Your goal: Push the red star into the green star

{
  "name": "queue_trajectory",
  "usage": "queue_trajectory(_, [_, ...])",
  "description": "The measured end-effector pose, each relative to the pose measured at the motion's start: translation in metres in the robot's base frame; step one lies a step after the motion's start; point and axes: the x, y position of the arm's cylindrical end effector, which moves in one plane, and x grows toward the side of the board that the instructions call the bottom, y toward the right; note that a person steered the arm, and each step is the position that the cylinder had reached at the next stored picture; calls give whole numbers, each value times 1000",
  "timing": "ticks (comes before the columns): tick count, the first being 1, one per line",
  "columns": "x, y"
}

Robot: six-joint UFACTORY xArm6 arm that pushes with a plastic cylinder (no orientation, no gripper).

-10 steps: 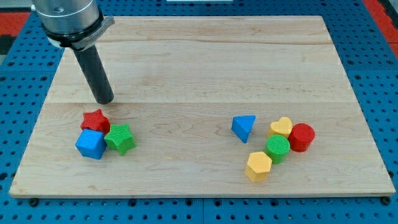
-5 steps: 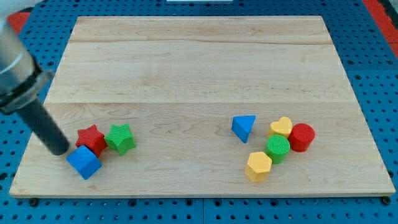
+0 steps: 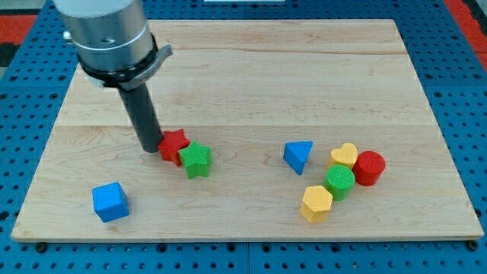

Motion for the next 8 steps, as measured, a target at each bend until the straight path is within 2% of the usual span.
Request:
queue_trajectory(2, [23,82])
queue_trajectory(4, [39,131])
queue_trajectory(5, [33,82])
queue_trajectory(6, [22,9])
queue_trajectory(7, [53,-69])
queue_trajectory(8, [104,-98])
